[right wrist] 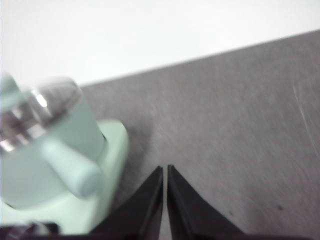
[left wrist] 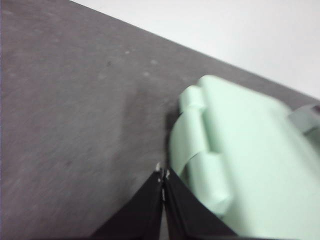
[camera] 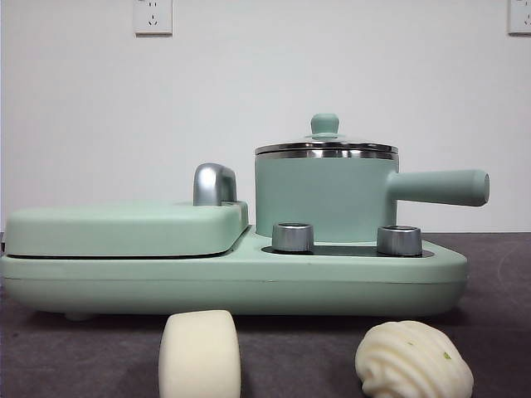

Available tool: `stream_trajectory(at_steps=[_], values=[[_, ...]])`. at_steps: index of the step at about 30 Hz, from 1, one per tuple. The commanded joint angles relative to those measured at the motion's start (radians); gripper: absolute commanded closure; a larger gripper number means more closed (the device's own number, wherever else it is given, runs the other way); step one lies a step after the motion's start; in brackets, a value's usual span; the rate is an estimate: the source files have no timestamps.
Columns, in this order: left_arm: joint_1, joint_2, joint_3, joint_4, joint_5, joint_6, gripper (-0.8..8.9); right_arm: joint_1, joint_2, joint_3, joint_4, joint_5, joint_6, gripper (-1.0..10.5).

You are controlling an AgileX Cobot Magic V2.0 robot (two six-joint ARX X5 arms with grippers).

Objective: Put the buns in a small steamer

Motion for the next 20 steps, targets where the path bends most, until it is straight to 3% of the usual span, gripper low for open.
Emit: stream_trajectory(at_steps=[1, 7, 10, 20], values=[[-0.019, 0.046, 0.088, 0.01, 0.011, -0.039, 8.04, 0.0, 0.026, 0.082, -0.037, -0.026, 0.068, 9.3], [-0.064, 0.208, 0.296, -0.097, 0.092, -0.031, 8.04, 0.0, 0.129, 0.298, -0.174, -0.122, 0.066, 9.3], [-0.08, 0.294, 0.408, -0.171, 0.165, -0.008, 8.04, 0.0, 0.196, 0.409, -0.245, -0.178, 0.03, 9.3], [-0.135, 0.566, 0.7, -0.335, 0.414, 0.101, 8.04, 0.0, 0.432, 0.743, -0.547, -0.418, -0.248, 9.3]])
